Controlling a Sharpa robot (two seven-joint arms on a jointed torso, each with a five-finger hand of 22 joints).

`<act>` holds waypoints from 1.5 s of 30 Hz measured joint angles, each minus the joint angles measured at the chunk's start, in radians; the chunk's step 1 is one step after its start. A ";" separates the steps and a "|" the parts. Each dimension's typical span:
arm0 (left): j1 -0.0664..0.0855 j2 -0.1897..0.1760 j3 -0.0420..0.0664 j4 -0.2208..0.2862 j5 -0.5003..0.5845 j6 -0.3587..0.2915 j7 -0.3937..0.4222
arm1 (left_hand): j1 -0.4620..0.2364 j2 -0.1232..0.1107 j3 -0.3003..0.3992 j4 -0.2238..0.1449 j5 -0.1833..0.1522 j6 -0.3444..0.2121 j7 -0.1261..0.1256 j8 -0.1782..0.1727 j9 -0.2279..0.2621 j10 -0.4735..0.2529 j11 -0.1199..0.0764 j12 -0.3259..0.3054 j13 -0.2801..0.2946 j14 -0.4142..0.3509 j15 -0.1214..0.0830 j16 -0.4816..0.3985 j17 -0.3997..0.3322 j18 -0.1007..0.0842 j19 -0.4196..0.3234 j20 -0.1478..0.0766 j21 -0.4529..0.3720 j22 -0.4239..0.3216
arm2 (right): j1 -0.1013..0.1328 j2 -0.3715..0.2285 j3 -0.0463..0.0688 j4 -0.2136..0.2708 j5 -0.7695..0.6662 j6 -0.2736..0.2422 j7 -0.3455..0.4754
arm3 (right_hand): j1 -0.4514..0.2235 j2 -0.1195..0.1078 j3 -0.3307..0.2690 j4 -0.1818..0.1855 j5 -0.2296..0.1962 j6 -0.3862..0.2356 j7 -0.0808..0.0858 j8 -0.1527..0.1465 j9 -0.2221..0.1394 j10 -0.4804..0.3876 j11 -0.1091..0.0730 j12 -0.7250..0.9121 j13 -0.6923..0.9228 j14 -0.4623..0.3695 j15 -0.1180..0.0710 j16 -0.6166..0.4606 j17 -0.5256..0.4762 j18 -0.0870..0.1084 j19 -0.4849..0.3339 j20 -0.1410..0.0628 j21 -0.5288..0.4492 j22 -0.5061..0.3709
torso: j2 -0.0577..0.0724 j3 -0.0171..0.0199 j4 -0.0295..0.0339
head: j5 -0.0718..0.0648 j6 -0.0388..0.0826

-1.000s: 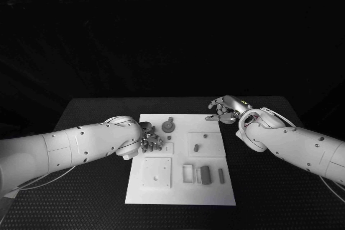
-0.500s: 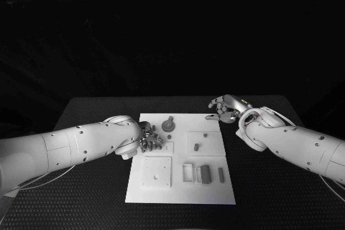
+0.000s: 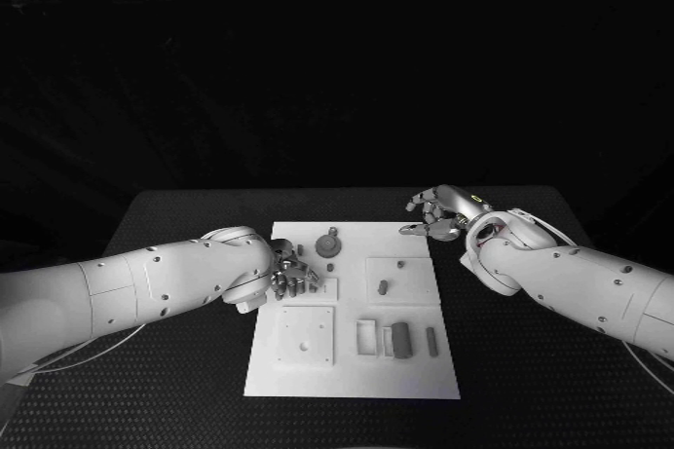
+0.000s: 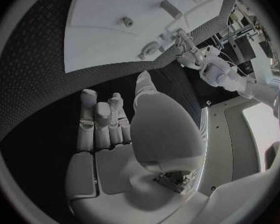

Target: Assemble the parts on the task board

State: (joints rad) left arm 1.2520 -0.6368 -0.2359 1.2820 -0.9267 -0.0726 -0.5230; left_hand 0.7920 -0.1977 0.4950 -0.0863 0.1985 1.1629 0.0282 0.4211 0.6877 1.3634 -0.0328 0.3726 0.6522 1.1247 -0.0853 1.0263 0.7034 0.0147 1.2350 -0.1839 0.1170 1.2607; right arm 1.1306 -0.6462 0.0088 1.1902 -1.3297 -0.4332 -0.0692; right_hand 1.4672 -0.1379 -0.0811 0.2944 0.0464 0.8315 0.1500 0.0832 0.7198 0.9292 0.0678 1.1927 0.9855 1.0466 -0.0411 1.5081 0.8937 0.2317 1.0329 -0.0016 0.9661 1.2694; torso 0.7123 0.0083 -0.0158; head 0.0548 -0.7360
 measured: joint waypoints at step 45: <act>0.099 0.010 0.101 -0.117 0.018 -0.028 0.026 | 0.062 0.009 -0.019 0.003 -0.056 -0.172 0.079 -0.104 -0.045 -0.074 0.038 -0.005 -0.016 -0.050 0.010 -0.008 -0.056 0.000 -0.018 0.018 -0.047 -0.011 | -0.004 0.002 0.000 -0.012 0.015 0.001 0.002 | -0.037 -0.037 0.101 -0.004 0.000 -0.002 0.000 -0.004 0.008 0.000 0.000 0.008 -0.011 -0.003 0.003 0.004 -0.009 0.000 0.000 -0.004 0.000 -0.001 | 0.001 0.0014 -0.0010 | 0.001 0.016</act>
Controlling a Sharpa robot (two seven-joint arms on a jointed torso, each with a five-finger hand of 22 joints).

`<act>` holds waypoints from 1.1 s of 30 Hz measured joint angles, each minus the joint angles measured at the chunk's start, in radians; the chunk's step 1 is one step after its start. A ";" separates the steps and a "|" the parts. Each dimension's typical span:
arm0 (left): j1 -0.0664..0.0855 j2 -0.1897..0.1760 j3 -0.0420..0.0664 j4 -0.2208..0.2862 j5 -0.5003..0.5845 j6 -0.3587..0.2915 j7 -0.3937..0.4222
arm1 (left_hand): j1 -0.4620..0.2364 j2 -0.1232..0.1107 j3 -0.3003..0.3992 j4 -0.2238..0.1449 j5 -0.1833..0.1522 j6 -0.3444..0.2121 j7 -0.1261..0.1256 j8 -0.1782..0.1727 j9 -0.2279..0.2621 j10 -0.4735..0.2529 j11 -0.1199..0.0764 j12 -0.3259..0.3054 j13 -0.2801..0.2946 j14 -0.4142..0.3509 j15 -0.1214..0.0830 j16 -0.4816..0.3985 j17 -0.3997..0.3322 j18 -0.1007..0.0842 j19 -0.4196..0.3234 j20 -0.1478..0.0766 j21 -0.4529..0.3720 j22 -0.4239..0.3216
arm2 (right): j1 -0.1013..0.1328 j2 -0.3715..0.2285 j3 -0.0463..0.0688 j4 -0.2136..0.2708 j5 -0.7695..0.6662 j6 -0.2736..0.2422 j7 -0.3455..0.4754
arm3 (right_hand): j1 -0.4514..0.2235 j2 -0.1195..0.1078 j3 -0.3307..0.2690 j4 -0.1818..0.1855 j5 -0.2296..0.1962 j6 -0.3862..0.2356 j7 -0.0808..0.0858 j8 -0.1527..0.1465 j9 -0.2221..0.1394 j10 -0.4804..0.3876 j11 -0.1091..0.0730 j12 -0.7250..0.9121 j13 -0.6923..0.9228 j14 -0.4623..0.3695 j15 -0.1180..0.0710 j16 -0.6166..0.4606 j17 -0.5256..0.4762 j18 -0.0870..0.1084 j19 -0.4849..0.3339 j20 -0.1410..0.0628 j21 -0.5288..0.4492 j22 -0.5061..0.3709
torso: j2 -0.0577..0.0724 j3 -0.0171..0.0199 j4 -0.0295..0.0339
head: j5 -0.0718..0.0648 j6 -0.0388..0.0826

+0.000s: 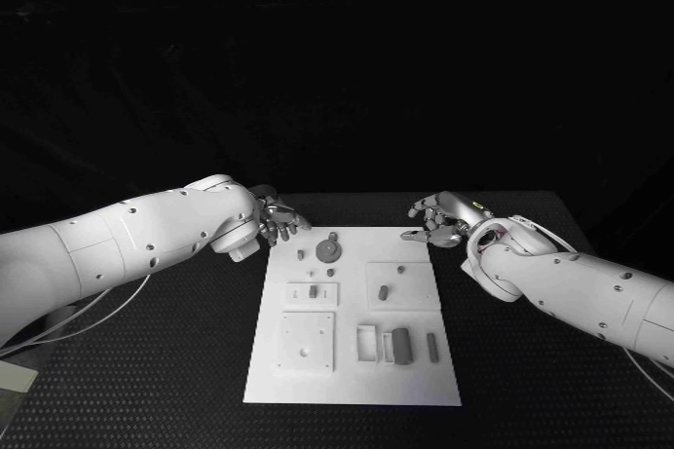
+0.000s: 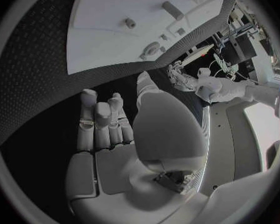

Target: Assemble the parts on the task board

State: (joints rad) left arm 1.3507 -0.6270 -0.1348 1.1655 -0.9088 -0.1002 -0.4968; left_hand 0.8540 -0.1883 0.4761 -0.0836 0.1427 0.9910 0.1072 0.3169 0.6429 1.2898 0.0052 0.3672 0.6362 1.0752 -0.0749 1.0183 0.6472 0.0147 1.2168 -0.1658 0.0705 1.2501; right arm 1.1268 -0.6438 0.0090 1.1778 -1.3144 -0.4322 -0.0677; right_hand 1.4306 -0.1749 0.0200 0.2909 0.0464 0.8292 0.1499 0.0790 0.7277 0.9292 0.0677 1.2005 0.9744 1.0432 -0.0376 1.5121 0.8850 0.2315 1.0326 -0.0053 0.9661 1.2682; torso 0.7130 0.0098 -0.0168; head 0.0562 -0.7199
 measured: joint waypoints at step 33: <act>-0.033 0.142 -0.037 -0.224 -0.173 0.134 -0.017 | -0.029 -0.039 0.006 0.131 -0.086 -0.032 0.010 -0.016 -0.013 -0.004 0.004 0.007 -0.002 -0.011 0.004 0.011 -0.013 0.000 -0.007 0.000 0.000 -0.007 | 0.000 0.010 0.000 -0.002 0.003 0.001 0.001 | -0.004 -0.004 0.008 0.003 0.000 -0.003 0.004 0.000 0.001 -0.007 0.000 0.000 -0.002 -0.004 -0.004 0.000 -0.001 0.000 -0.002 0.002 0.000 0.000 | 0.001 -0.0003 -0.0003 | -0.012 -0.003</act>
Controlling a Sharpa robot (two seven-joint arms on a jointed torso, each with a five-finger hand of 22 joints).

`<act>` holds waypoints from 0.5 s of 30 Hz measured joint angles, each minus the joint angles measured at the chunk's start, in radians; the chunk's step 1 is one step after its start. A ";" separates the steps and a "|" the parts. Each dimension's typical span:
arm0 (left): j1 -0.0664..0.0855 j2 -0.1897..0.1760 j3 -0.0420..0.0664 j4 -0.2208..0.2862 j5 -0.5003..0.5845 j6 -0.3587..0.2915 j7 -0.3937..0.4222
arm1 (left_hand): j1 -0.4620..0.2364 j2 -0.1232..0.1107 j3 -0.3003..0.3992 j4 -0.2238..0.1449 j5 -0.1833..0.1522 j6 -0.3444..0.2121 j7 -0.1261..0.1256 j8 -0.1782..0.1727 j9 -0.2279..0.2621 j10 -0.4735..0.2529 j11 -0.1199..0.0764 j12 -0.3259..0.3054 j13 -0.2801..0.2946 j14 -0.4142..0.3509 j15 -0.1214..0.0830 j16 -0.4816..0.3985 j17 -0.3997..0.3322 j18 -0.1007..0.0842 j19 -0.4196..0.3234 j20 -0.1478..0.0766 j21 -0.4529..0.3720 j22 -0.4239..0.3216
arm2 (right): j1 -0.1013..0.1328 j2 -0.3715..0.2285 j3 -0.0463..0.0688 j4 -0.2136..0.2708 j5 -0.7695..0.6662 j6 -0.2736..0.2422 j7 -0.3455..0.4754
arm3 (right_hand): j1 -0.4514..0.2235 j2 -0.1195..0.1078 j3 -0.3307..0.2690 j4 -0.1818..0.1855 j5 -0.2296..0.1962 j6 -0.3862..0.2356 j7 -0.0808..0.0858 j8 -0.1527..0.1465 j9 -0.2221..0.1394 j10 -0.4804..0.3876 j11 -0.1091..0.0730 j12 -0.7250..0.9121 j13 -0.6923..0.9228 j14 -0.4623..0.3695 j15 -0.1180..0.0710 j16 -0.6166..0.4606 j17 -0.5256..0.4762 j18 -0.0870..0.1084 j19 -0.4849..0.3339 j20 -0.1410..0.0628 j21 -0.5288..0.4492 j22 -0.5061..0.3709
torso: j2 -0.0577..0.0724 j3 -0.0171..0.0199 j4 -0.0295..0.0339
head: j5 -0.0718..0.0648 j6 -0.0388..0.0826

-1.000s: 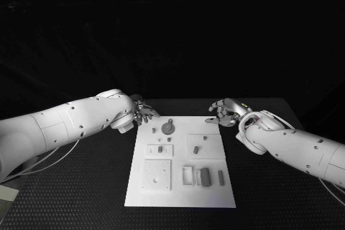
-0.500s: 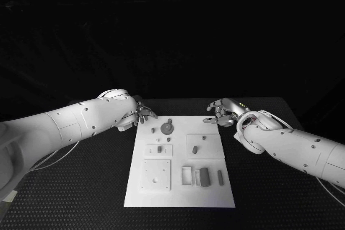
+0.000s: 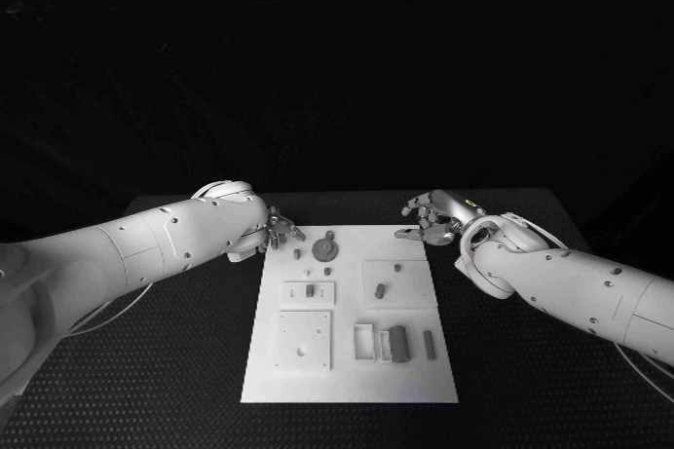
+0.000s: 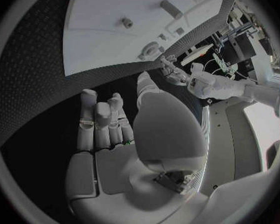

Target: Assemble the parts on the task board

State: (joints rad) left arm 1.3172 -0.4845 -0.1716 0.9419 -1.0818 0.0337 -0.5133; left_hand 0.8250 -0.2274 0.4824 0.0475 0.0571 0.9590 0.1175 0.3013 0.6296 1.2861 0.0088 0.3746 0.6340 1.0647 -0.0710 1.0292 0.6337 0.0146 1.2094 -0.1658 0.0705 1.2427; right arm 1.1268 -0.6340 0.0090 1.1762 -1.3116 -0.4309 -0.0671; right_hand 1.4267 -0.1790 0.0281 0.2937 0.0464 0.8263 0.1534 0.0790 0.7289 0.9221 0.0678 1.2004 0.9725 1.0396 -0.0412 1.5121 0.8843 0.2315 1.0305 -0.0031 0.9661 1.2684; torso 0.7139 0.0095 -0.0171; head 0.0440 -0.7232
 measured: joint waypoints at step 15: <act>-0.013 0.019 0.000 -0.020 -0.008 0.043 0.005 | 0.028 0.074 -0.049 0.023 0.000 -0.002 -0.002 0.000 0.000 -0.007 0.000 0.009 0.001 -0.007 -0.001 0.009 -0.007 0.000 -0.005 -0.002 0.000 0.004 | 0.000 -0.001 0.000 0.001 0.000 0.003 0.000 | 0.000 0.000 0.006 0.000 0.000 0.000 0.000 0.000 0.000 0.000 0.000 0.000 0.000 0.000 0.000 0.000 -0.001 0.000 0.002 -0.002 0.000 0.000 | -0.001 -0.0006 0.0012 | -0.002 -0.005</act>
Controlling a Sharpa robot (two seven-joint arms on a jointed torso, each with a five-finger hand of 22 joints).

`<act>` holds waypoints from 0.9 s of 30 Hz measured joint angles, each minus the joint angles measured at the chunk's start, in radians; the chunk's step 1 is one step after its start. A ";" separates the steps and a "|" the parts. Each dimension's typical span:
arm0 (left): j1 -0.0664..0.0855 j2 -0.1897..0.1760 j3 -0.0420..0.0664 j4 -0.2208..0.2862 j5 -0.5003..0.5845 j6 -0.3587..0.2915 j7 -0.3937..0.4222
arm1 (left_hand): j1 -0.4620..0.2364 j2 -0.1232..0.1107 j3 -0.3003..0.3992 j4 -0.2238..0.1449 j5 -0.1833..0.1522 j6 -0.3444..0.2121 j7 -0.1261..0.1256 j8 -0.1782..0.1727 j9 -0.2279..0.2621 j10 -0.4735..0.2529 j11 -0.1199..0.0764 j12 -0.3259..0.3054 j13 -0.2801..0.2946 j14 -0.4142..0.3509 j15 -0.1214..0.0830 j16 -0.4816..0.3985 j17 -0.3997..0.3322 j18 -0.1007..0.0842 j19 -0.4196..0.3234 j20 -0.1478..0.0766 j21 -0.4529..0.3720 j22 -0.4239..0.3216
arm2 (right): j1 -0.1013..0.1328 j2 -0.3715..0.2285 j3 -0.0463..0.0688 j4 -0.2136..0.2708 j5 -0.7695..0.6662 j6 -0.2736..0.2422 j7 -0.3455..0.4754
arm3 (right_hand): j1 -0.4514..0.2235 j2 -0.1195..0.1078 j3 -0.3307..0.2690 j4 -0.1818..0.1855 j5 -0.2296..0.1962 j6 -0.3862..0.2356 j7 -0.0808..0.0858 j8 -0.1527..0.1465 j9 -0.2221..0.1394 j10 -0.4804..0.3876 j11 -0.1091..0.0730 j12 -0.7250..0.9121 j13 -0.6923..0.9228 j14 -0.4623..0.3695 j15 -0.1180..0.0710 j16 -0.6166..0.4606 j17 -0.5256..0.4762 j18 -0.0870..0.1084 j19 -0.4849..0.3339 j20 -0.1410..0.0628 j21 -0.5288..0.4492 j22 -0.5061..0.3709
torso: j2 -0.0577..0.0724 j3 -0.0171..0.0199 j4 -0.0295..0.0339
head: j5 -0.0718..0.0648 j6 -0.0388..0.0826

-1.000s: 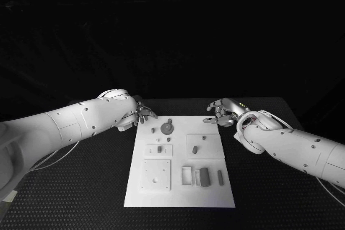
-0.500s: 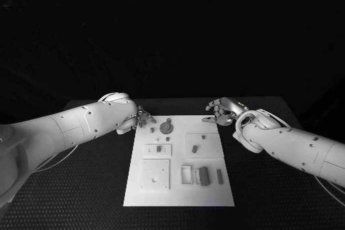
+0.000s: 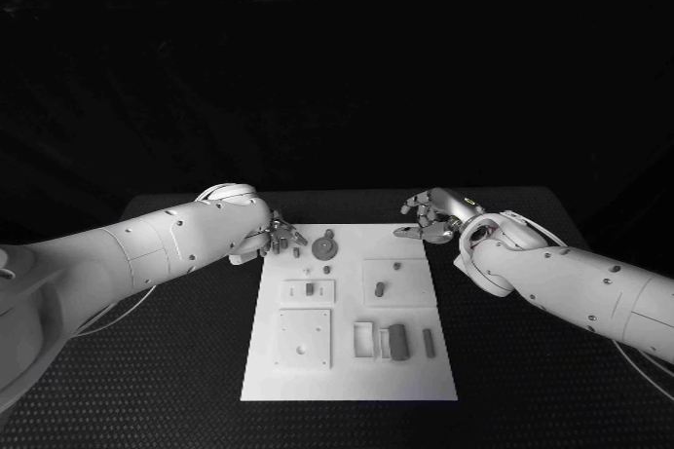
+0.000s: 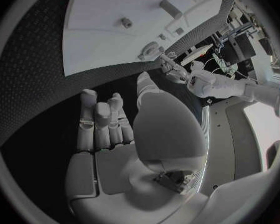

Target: Assemble the parts on the task board

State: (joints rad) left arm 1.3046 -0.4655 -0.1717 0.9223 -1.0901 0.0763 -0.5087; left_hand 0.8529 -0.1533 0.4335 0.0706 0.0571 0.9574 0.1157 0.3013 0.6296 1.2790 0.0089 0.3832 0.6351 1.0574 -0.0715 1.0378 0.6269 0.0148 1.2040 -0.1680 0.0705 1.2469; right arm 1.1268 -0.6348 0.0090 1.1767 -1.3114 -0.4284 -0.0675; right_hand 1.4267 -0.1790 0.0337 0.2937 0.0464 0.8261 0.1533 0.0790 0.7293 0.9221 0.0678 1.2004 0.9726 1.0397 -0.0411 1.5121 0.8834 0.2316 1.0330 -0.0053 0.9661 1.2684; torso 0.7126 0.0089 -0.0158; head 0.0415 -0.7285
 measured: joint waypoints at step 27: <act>-0.014 0.017 0.000 -0.011 -0.006 0.026 0.016 | 0.094 0.115 -0.086 -0.040 0.004 0.018 -0.010 0.009 -0.009 -0.003 -0.004 0.012 -0.005 0.000 0.000 0.015 -0.015 0.000 -0.003 0.004 0.000 0.006 | 0.000 0.002 0.000 -0.001 0.000 0.003 -0.001 | 0.000 0.000 0.005 0.000 0.000 -0.002 -0.002 0.000 0.001 0.000 0.000 0.004 -0.001 0.000 0.000 0.000 -0.001 0.000 0.000 0.001 0.000 0.000 | 0.000 0.0008 0.0000 | -0.002 -0.001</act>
State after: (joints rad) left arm 1.2904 -0.4488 -0.1716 0.9108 -1.0960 0.1023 -0.4926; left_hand 0.9467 -0.0387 0.3478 0.0303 0.0610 0.9755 0.1054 0.3106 0.6209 1.2756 0.0053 0.3948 0.6303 1.0575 -0.0715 1.0526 0.6119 0.0148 1.2007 -0.1645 0.0706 1.2524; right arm 1.1268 -0.6329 0.0090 1.1762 -1.3112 -0.4257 -0.0688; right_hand 1.4267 -0.1790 0.0391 0.2937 0.0464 0.8238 0.1518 0.0790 0.7300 0.9222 0.0678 1.2044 0.9717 1.0397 -0.0411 1.5121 0.8827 0.2316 1.0326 -0.0048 0.9660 1.2684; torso 0.7125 0.0097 -0.0158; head 0.0396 -0.7297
